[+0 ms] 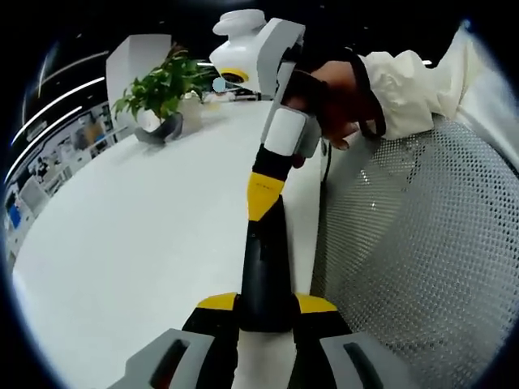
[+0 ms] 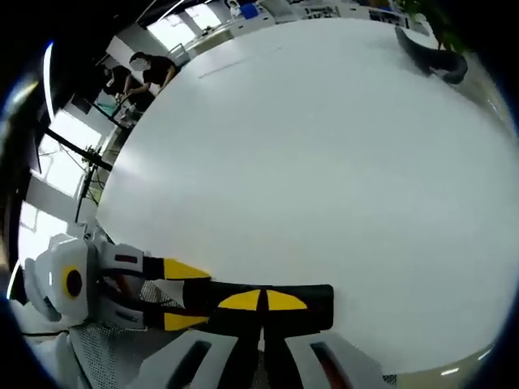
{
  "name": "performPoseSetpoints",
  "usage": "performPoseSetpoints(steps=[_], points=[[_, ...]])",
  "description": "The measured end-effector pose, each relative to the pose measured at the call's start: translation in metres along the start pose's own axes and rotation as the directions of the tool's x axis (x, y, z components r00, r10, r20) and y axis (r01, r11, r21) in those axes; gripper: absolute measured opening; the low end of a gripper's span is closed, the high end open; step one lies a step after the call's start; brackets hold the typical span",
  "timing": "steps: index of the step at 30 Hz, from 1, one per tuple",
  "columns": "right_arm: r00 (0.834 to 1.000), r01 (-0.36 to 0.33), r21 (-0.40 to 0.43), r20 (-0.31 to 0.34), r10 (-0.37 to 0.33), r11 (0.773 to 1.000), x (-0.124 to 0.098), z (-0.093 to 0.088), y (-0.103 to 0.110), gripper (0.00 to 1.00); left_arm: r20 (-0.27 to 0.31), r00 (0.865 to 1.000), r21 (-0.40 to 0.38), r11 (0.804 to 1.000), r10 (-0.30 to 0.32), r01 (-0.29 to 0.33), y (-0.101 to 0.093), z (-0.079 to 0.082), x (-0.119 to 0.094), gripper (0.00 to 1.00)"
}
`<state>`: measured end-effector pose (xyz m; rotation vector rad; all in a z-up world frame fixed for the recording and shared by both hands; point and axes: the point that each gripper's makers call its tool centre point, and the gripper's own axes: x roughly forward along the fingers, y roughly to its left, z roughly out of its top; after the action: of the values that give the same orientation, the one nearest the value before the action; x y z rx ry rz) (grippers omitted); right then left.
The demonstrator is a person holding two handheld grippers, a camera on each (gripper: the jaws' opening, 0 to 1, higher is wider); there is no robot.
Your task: Press the specified remote control buttons in sequence, fully releasing each button before pressing the next.
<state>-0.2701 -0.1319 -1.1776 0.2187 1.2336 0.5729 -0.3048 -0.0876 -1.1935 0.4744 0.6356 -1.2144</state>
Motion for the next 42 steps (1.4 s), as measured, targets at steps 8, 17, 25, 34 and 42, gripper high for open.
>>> performPoseSetpoints(steps=[8,17,25,34,42], points=[[0.999,-0.002,-0.032,-0.035,0.001,0.999,0.009,-0.007,0.004,0.0,0.009,1.0,-0.001,1.0,-0.003,0.003,-0.001,0.001,0.001,0.24],[0.999,-0.001,-0.046,-0.041,-0.001,0.999,0.01,-0.007,0.003,0.0,0.009,1.0,0.001,1.0,-0.01,0.01,-0.001,0.001,0.001,0.25],[0.999,0.02,-0.1,-0.029,-0.023,0.995,0.012,-0.006,0.003,0.0,0.016,1.0,0.001,1.0,-0.012,0.012,-0.001,0.002,0.002,0.24],[0.994,0.055,-0.136,-0.086,-0.067,0.989,0.015,-0.004,0.003,0.0,0.017,1.0,0.001,1.0,-0.012,0.012,-0.001,0.002,0.002,0.24],[0.999,0.022,-0.078,-0.027,-0.024,0.997,0.011,-0.005,0.002,0.0,0.017,1.0,0.002,1.0,-0.012,0.012,-0.001,0.002,0.002,0.24]])
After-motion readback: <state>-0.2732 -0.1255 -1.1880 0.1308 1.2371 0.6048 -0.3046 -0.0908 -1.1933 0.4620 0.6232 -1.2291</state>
